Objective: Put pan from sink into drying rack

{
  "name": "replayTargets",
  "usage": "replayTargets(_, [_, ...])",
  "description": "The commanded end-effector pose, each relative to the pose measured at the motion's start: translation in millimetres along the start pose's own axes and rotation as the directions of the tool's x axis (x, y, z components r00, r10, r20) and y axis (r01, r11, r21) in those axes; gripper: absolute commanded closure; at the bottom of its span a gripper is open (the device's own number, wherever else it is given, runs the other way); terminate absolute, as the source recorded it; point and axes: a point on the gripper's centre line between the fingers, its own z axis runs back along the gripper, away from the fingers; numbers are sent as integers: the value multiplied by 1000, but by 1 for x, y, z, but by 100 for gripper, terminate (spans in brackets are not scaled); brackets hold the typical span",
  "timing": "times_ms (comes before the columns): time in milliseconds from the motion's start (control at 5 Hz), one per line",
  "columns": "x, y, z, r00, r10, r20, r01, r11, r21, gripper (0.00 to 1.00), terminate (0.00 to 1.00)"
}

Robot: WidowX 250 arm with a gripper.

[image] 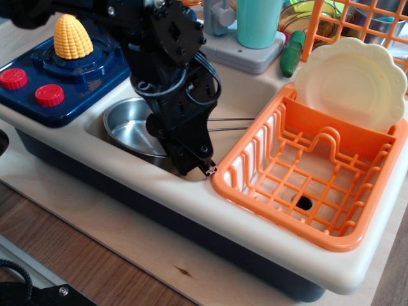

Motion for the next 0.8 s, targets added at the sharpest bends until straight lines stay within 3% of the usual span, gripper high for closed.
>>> replayTargets(0, [16,17,38,1000,-14,-27,16,997,80,100,0])
replayTargets(400, [33,10,82,996,12,-83,2,986,165,100,0])
replayTargets(600, [43,-5,99,996,62,-67,-48,980,191,100,0])
